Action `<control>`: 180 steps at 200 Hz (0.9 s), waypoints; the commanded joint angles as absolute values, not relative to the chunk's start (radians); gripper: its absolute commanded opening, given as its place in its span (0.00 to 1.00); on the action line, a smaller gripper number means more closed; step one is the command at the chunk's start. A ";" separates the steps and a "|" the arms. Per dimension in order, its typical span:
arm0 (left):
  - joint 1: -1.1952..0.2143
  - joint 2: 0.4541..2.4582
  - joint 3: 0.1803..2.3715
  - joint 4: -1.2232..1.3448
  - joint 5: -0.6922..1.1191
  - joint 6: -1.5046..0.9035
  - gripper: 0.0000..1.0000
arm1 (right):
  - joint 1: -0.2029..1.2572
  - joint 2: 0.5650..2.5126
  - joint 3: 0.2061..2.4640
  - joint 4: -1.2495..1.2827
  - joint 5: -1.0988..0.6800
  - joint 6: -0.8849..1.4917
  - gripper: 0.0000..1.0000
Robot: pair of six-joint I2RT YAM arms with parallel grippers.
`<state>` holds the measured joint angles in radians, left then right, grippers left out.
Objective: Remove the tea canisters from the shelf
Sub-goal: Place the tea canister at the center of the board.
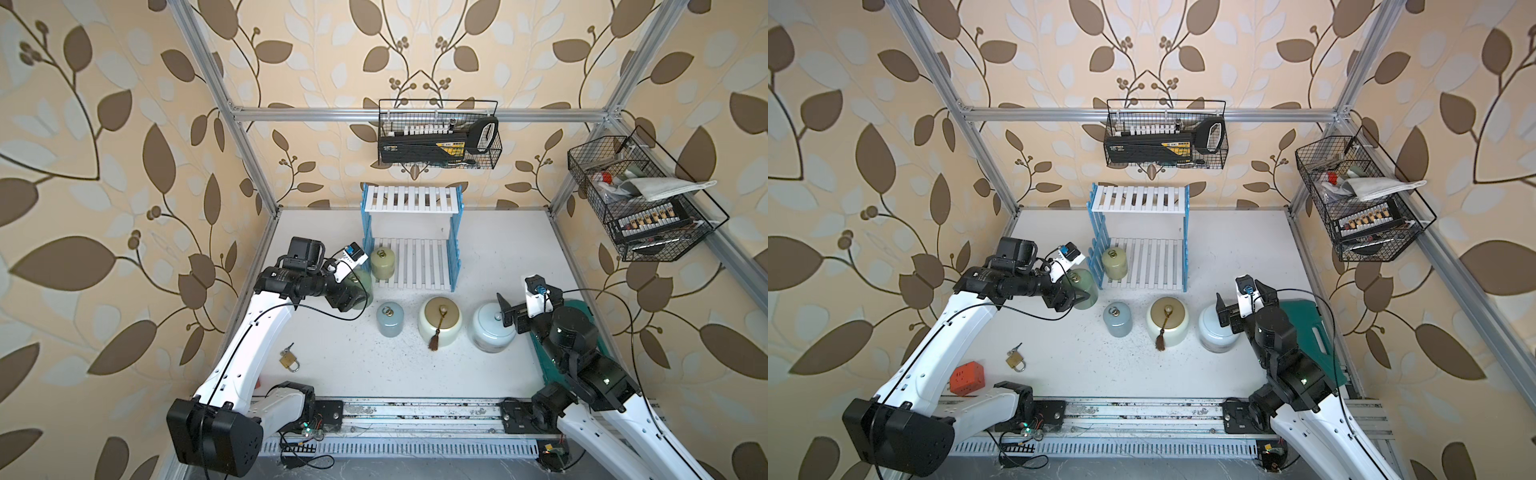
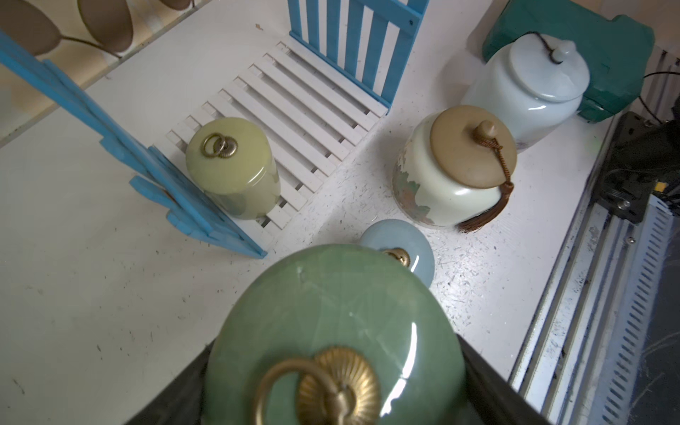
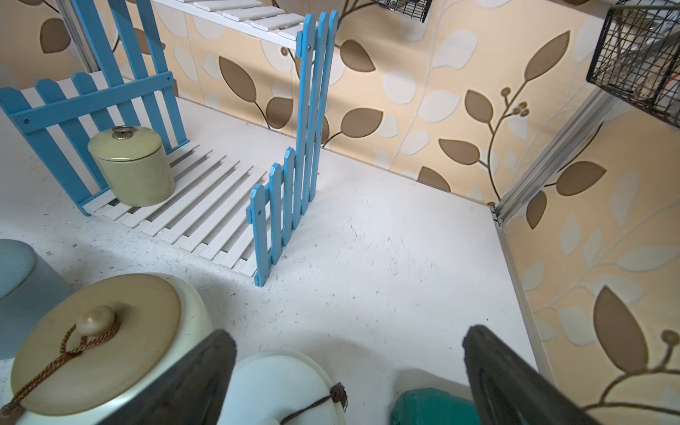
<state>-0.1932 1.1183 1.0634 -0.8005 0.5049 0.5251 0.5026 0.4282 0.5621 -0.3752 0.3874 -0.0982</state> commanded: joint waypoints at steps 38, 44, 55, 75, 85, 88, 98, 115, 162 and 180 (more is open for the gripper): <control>-0.135 1.065 0.908 -0.540 0.498 0.416 0.44 | 0.500 0.415 0.545 -0.356 0.379 -0.102 0.99; -0.134 1.067 0.896 -0.536 0.499 0.419 0.44 | 0.501 0.414 0.543 -0.354 0.387 -0.103 0.99; -0.129 1.068 0.879 -0.527 0.502 0.419 0.44 | 0.501 0.414 0.542 -0.353 0.390 -0.104 0.99; -0.127 1.069 0.841 -0.496 0.508 0.416 0.44 | 0.501 0.411 0.545 -0.352 0.370 -0.103 0.99; -0.127 1.074 0.825 -0.486 0.522 0.416 0.44 | 0.500 0.407 0.545 -0.354 0.376 -0.103 0.99; -0.126 1.077 0.821 -0.483 0.527 0.414 0.44 | 0.501 0.405 0.545 -0.354 0.381 -0.103 0.99; -0.125 1.084 0.811 -0.476 0.533 0.419 0.44 | 0.500 0.404 0.543 -0.354 0.394 -0.104 0.99; -0.121 1.092 0.788 -0.463 0.526 0.433 0.43 | 0.500 0.408 0.543 -0.353 0.385 -0.104 0.99; -0.114 1.101 0.712 -0.423 0.522 0.491 0.47 | 0.500 0.403 0.543 -0.349 0.391 -0.106 0.99; -0.113 1.101 0.678 -0.395 0.537 0.501 0.48 | 0.501 0.402 0.546 -0.349 0.368 -0.104 0.99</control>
<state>-0.1238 1.1107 0.6903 -0.4976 0.4747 0.4652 0.5026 0.4141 0.5533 -0.3695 0.3843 -0.0982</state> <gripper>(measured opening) 0.837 0.991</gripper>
